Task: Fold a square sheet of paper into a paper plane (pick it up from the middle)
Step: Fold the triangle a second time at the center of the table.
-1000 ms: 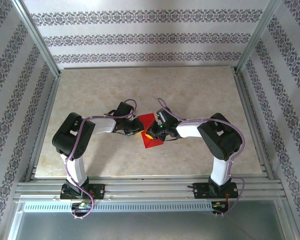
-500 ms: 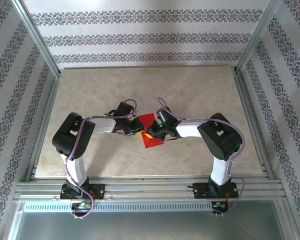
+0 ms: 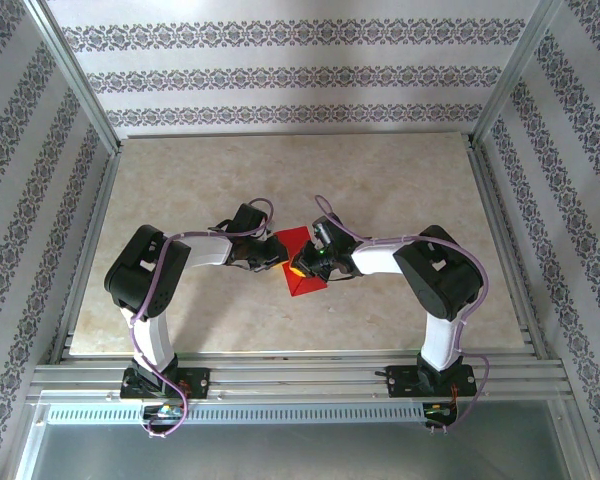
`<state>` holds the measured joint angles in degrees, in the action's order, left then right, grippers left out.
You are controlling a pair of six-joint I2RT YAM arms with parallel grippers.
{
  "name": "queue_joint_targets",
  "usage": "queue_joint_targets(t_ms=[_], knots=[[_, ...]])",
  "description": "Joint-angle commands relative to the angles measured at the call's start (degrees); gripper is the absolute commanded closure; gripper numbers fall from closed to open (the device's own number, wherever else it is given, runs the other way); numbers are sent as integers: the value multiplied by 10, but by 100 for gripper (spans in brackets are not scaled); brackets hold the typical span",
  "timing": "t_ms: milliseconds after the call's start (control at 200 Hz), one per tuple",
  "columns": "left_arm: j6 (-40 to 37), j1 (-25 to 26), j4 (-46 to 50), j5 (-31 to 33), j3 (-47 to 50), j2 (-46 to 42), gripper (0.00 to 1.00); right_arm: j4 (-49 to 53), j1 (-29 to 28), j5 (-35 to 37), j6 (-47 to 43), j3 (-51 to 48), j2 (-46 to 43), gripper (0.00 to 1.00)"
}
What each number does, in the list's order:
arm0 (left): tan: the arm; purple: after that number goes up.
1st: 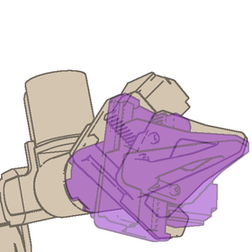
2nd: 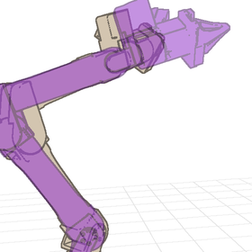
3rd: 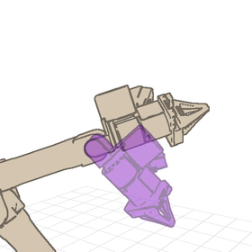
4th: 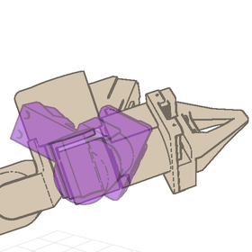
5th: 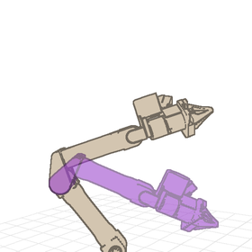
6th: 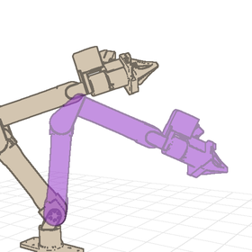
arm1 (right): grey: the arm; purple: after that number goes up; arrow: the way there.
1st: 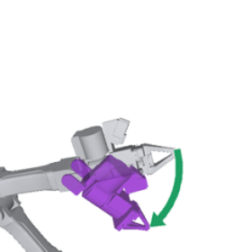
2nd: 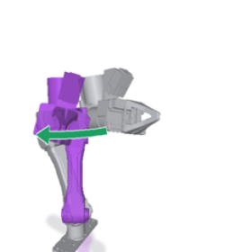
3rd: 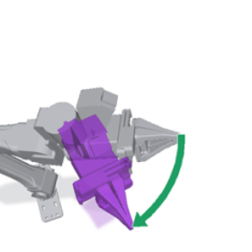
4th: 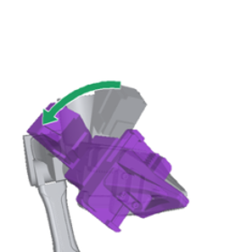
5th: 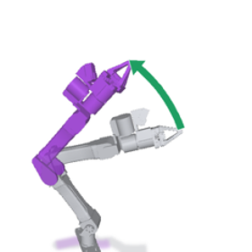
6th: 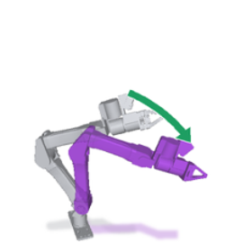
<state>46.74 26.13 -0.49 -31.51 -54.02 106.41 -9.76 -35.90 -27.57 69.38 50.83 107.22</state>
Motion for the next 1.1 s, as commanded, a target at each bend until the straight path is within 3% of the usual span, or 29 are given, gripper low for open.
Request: queue_joint_targets(t_ms=[0,1094], knots=[[-5,-5,28,11,-3,20,86,-14,-6,16,12,12,10,95],[-24,-11,71,34,-37,3,86,35,-6,43,0,3,-2,91]])
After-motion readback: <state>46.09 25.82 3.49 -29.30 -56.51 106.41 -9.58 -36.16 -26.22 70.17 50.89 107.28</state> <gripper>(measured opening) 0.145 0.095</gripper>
